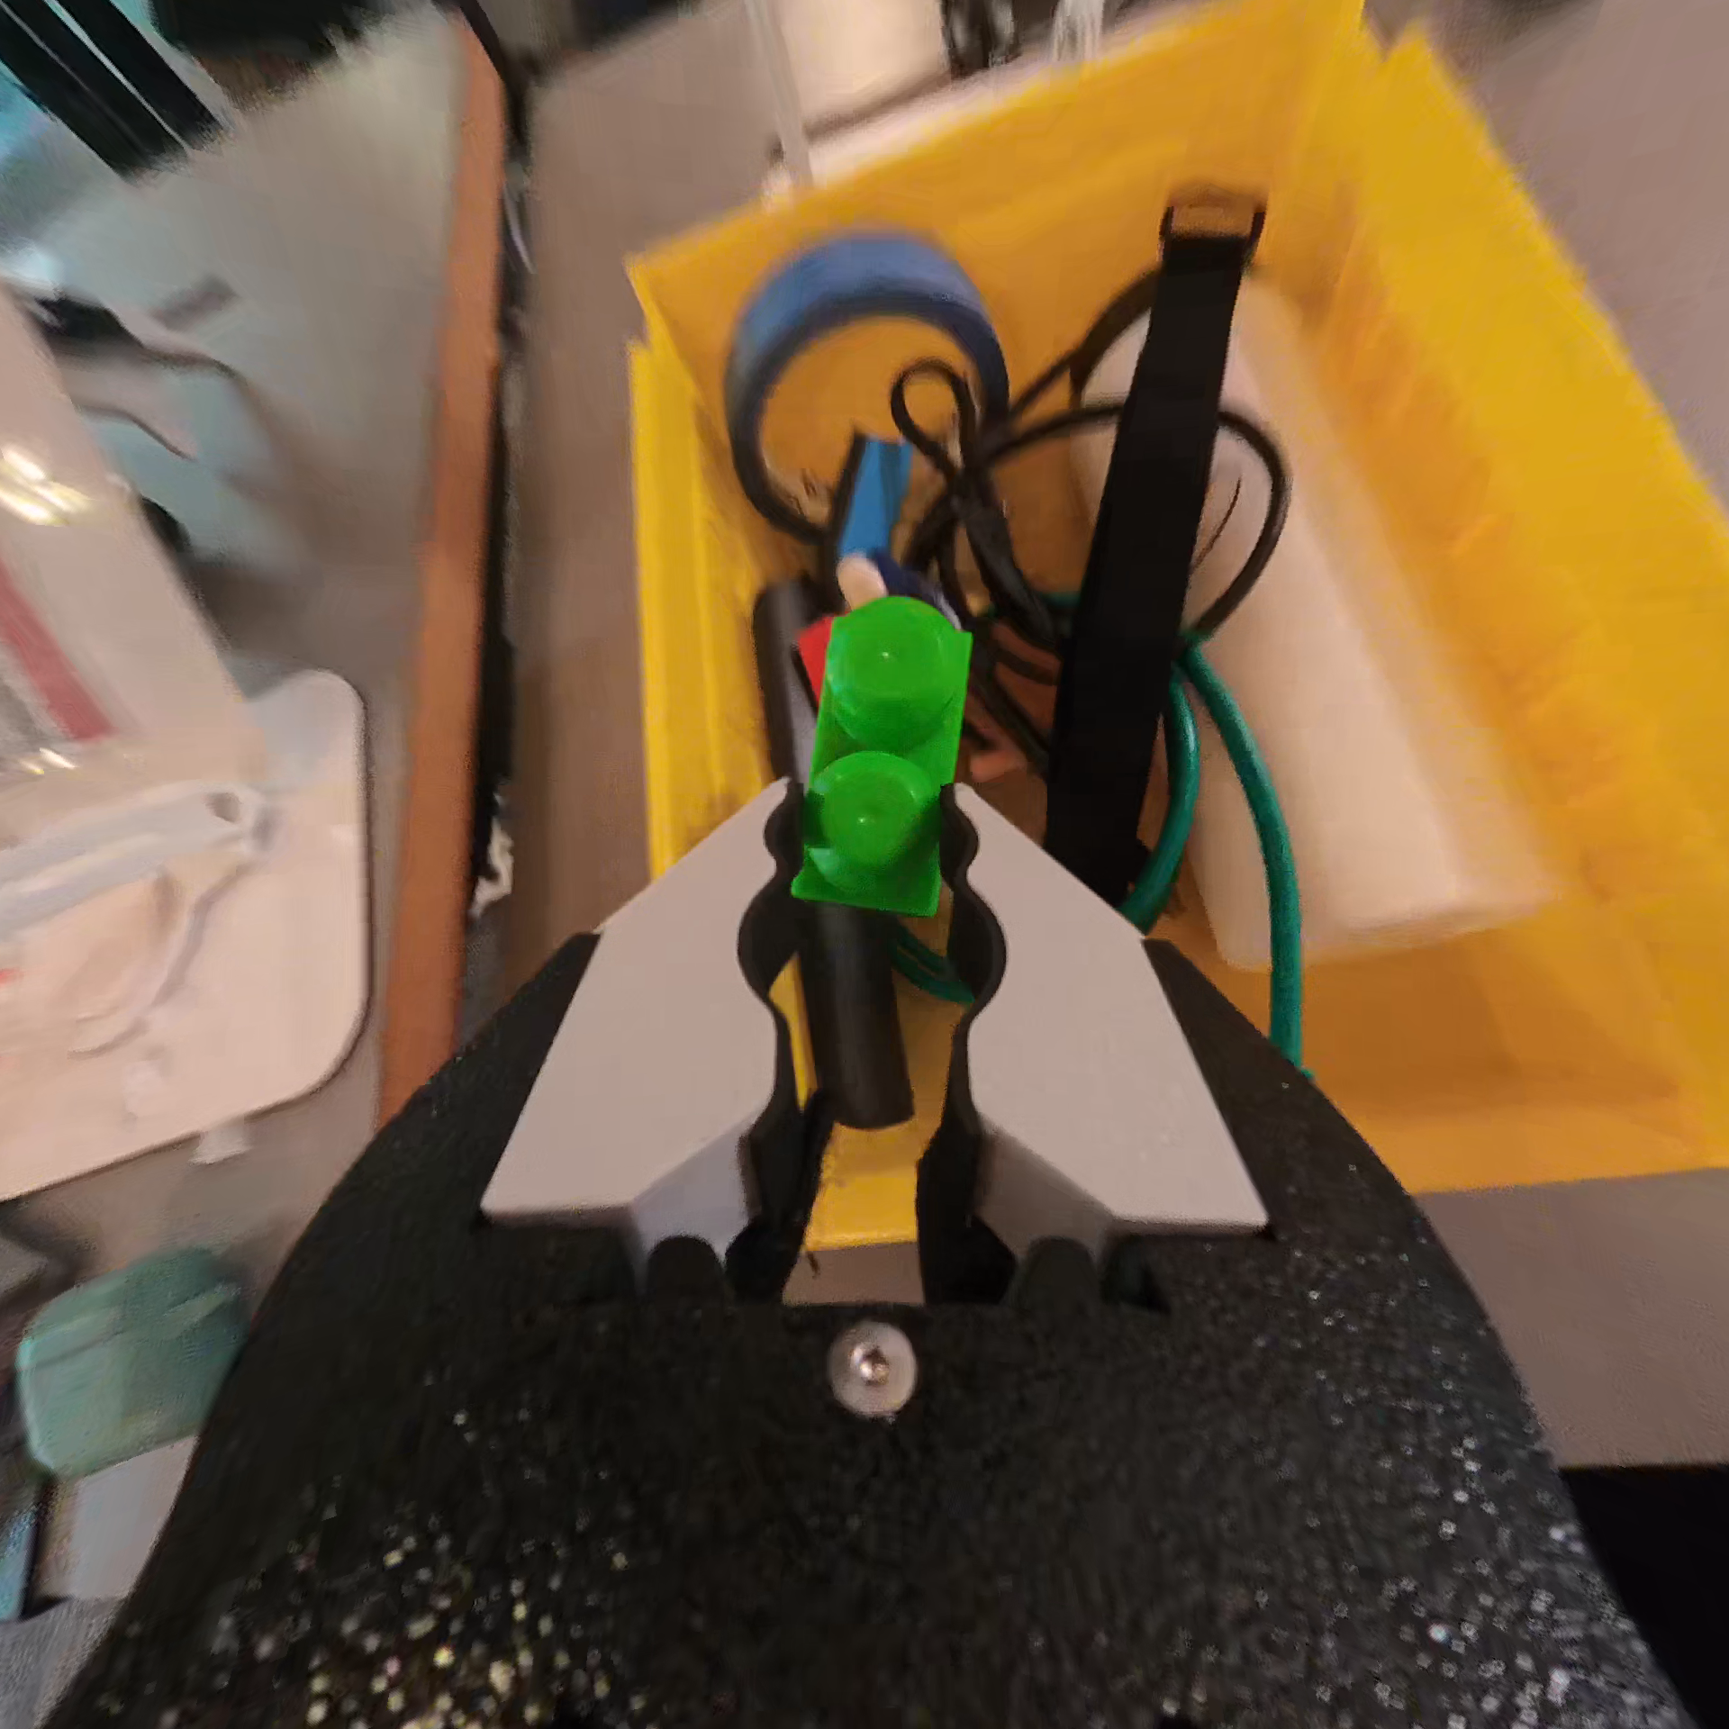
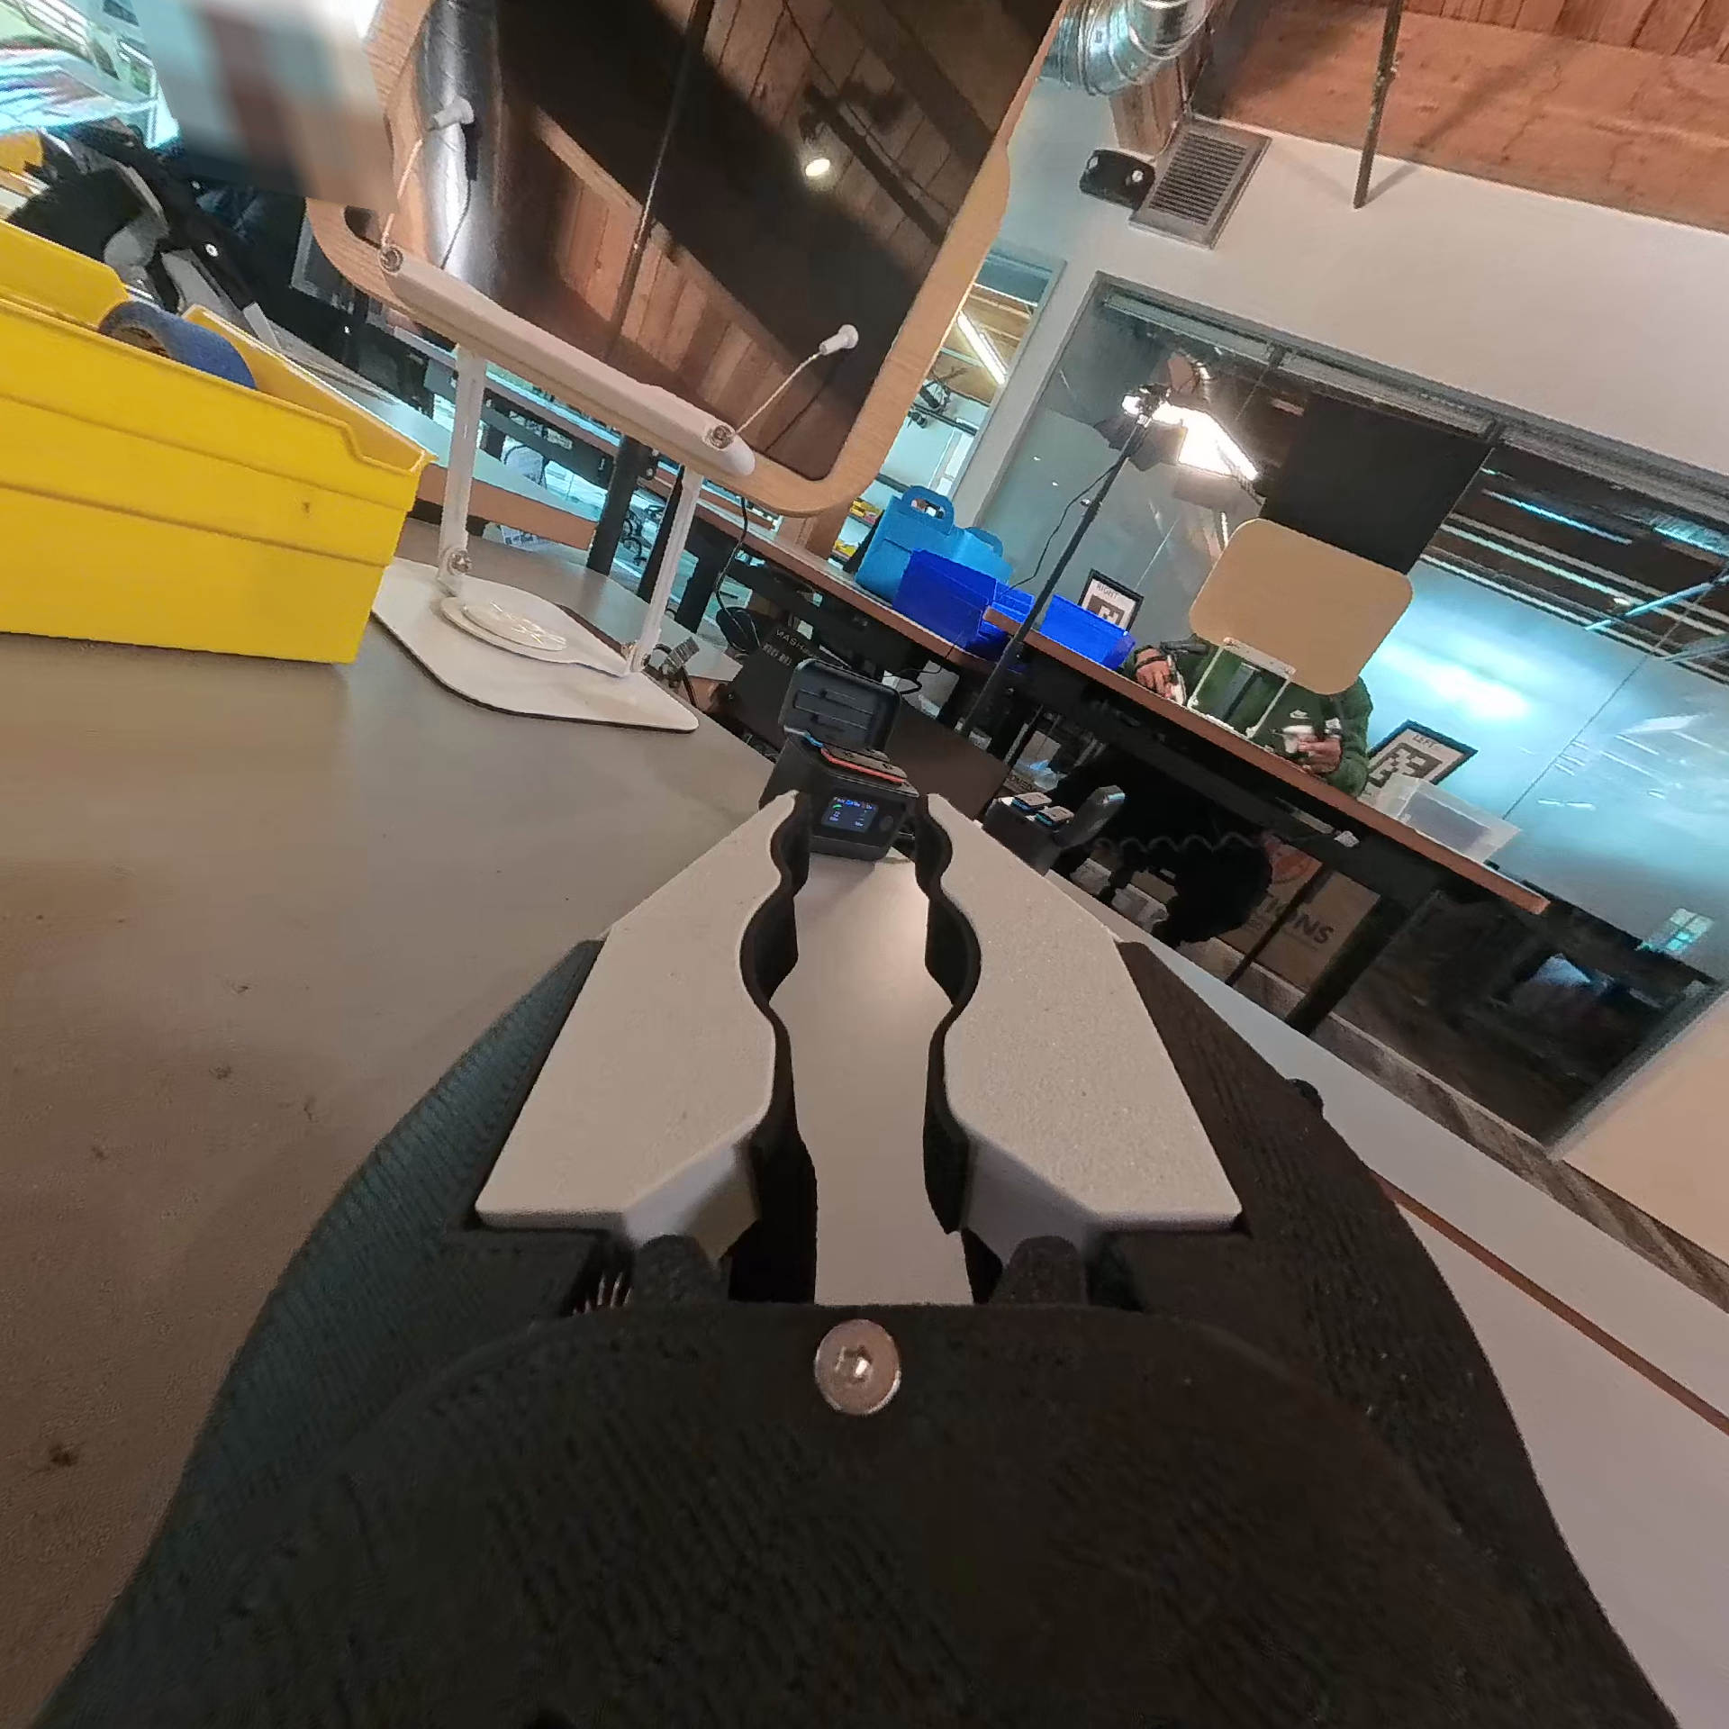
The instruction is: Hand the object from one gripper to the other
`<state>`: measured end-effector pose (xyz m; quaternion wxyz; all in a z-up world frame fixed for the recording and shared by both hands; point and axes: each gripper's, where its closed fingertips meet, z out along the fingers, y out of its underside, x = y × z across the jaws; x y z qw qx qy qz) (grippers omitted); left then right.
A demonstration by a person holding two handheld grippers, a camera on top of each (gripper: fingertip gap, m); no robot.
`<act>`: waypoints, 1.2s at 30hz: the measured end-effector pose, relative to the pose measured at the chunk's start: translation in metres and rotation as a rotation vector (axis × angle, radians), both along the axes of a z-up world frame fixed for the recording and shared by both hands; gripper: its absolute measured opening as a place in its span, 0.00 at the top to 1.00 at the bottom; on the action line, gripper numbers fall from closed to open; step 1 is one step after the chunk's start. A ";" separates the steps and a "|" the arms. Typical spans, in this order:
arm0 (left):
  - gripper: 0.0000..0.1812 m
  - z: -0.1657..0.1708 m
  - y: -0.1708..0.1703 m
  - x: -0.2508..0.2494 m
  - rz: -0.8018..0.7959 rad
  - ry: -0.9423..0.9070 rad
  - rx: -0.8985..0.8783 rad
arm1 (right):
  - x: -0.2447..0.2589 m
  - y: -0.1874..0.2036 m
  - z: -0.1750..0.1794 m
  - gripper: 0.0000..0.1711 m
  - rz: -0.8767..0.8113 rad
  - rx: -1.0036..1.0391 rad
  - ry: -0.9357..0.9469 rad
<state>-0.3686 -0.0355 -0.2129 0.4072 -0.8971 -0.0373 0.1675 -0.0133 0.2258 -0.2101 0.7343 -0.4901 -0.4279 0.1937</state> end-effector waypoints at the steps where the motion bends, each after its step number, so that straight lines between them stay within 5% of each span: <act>1: 0.85 0.016 0.003 0.004 -0.011 0.026 0.059 | -0.001 -0.001 0.000 0.88 0.010 -0.008 0.001; 5: 0.86 0.088 0.032 0.064 -0.228 0.223 0.339 | -0.016 -0.024 -0.002 0.86 0.219 -0.171 -0.001; 9: 0.85 0.110 0.073 0.162 -0.503 0.409 0.489 | -0.026 -0.067 -0.003 0.80 0.507 -0.283 -0.078; 17: 0.85 0.053 0.157 0.343 -1.025 -0.291 0.437 | 0.021 -0.095 0.046 0.65 0.913 -0.549 0.095; 24: 0.85 0.031 0.167 0.390 -1.304 -0.567 0.296 | 0.040 -0.092 0.036 0.77 0.873 -0.474 -0.040; 29: 0.85 0.031 0.188 0.388 -1.250 -0.597 0.361 | 0.041 -0.072 0.034 0.80 0.800 -0.543 -0.014; 31: 0.60 0.029 0.208 0.381 -1.154 -0.490 0.466 | 0.040 -0.049 0.034 0.80 0.702 -0.620 0.062; 33: 0.45 0.021 0.225 0.371 -1.037 -0.296 0.559 | 0.040 -0.032 0.035 0.80 0.653 -0.731 0.156; 36: 0.46 0.014 0.232 0.365 -0.905 0.013 0.678 | 0.038 -0.030 0.033 0.80 0.692 -0.884 0.218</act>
